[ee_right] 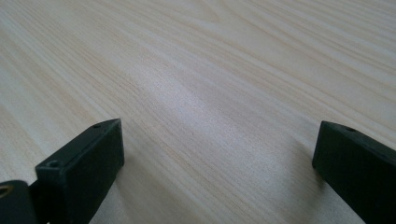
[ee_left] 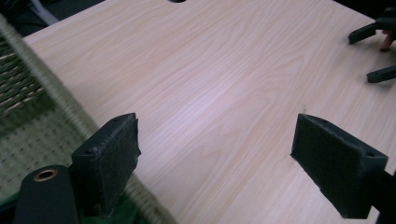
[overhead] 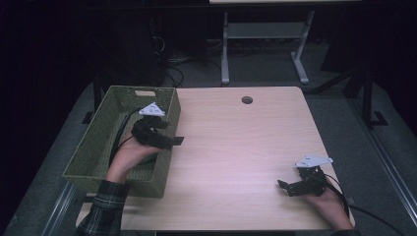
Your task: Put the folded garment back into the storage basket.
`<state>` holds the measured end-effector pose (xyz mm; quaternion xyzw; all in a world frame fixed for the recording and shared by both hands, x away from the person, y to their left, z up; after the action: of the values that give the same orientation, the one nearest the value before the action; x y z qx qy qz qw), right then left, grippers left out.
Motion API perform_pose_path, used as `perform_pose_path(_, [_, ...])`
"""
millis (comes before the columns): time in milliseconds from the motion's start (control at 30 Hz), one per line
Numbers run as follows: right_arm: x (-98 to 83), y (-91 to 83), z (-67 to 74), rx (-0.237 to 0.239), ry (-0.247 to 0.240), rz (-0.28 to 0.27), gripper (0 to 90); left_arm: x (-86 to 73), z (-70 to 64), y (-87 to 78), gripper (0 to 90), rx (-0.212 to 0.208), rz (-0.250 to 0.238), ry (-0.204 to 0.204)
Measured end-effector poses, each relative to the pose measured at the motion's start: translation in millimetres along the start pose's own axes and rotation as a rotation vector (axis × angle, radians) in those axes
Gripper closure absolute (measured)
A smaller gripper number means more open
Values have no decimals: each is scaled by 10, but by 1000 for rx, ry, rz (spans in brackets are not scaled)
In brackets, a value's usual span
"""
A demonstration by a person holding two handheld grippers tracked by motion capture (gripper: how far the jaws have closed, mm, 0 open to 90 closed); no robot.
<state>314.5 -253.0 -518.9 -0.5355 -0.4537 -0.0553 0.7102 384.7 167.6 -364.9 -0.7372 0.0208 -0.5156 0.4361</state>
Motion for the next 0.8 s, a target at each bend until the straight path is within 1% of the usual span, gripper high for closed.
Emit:
perform_pose_path(67, [0, 0, -1, 0, -1, 1, 18, 35, -59, 52, 143, -8, -3, 7])
perform_pose_path(100, [0, 0, -1, 0, -1, 1, 18, 35, -59, 52, 143, -8, -3, 7])
perform_pose_path(133, [0, 0, 0, 0, -1, 0, 18, 66, -123, 111, 143, -16, -2, 14])
perform_pose_path(167, [0, 0, 0, 0, -1, 0, 18, 66, -123, 111, 143, -16, -2, 14])
perform_pose_path(200, [0, 0, -1, 0, -1, 0, 18, 85, -167, 156, 143, -22, 1, 27])
perform_pose_path(300, [0, 0, 0, 0, -1, 0, 18, 113, -243, 240, 144, -34, 0, 35])
perform_pose_path(333, [0, 0, -1, 0, -1, 1, 18, 127, -295, 314, 144, -39, 1, 43])
perform_pose_path(367, [0, 0, -1, 0, -1, 0, 18, 132, -324, 350, 144, -45, 5, 45])
perform_pose_path(433, [0, 0, -1, 0, -1, 0, 18, 136, -373, 423, 144, -49, 7, 49])
perform_pose_path(467, [0, 0, -1, 0, -2, 0, 18, 136, -373, 423, 144, -49, 7, 49])
perform_pose_path(500, [0, 0, 0, 0, -1, 0, 18, 135, -418, 490, 144, -55, 8, 55])
perform_pose_path(567, [0, 0, -1, 0, -1, 1, 18, 131, -457, 548, 144, -56, 15, 61])
perform_pose_path(633, [0, 0, 0, 0, -1, 0, 18, 126, -500, 615, 144, -55, 7, 59])
perform_pose_path(800, [0, 0, -1, 0, -2, 0, 18, 68, -589, 785, 144, -62, 30, 78])
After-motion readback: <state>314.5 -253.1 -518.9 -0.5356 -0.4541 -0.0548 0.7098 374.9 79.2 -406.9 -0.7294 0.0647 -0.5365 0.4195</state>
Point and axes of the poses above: each handheld gripper's, and its own axes: y roughly forward along the jaws, x roughly out of its top, z roughly to its left, the point moved 5 cm from there along y, roughly forward along the jaws, and after that the axes turned 2 degrees about -x, right-handed, at the moved point
